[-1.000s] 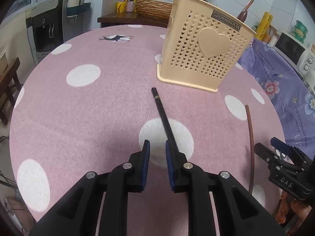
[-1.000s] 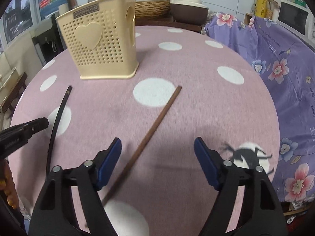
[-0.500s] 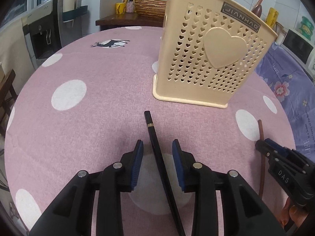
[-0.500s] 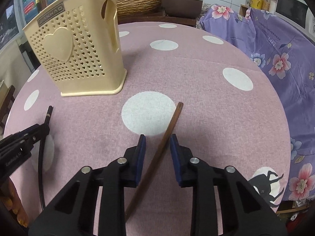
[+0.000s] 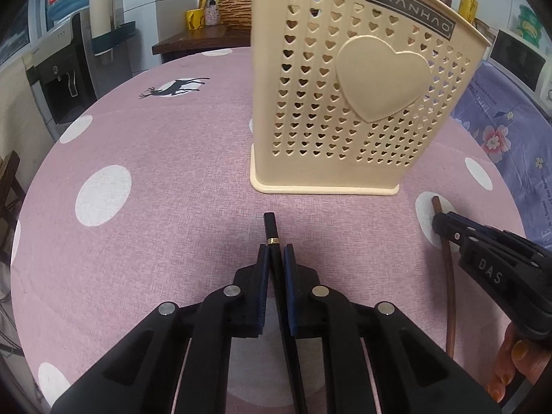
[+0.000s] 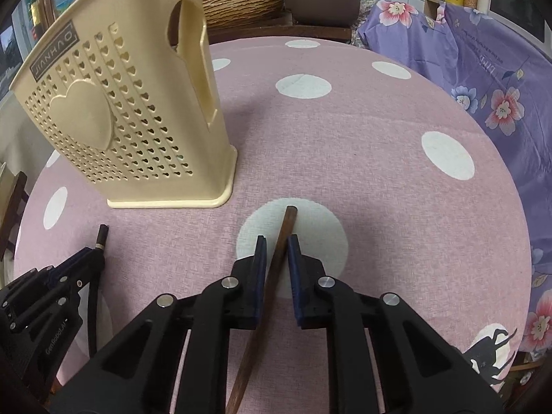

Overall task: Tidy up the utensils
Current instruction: 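Grasp the brown chopstick with the right gripper while the left lifts the black chopstick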

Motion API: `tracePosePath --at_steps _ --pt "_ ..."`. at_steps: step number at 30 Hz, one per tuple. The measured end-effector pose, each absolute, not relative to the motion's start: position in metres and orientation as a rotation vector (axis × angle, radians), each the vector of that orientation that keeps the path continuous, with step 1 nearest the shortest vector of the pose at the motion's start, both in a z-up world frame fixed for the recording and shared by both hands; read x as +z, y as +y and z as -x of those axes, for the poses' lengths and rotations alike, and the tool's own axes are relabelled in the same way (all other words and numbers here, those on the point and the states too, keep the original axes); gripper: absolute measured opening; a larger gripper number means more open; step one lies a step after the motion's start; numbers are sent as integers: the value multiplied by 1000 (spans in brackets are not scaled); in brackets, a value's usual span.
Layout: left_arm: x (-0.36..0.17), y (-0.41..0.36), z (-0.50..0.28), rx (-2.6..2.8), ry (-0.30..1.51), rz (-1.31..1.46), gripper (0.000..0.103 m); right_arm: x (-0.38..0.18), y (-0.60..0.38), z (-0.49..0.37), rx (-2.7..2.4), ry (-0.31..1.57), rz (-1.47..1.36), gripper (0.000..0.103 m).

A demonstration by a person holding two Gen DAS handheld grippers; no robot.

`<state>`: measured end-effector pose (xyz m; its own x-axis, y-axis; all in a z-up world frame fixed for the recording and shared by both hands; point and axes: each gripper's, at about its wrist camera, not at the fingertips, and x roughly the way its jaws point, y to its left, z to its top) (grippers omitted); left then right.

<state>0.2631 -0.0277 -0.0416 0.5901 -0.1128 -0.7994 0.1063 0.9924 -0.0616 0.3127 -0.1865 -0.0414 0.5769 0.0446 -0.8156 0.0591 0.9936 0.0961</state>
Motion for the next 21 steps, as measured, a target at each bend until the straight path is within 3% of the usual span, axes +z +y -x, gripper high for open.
tracePosePath --at_steps 11,21 --pt "-41 -30 -263 -127 920 17 9 -41 -186 -311 7 942 -121 10" --pt "-19 -12 -250 -172 869 123 8 -24 -213 -295 144 889 -346 8"
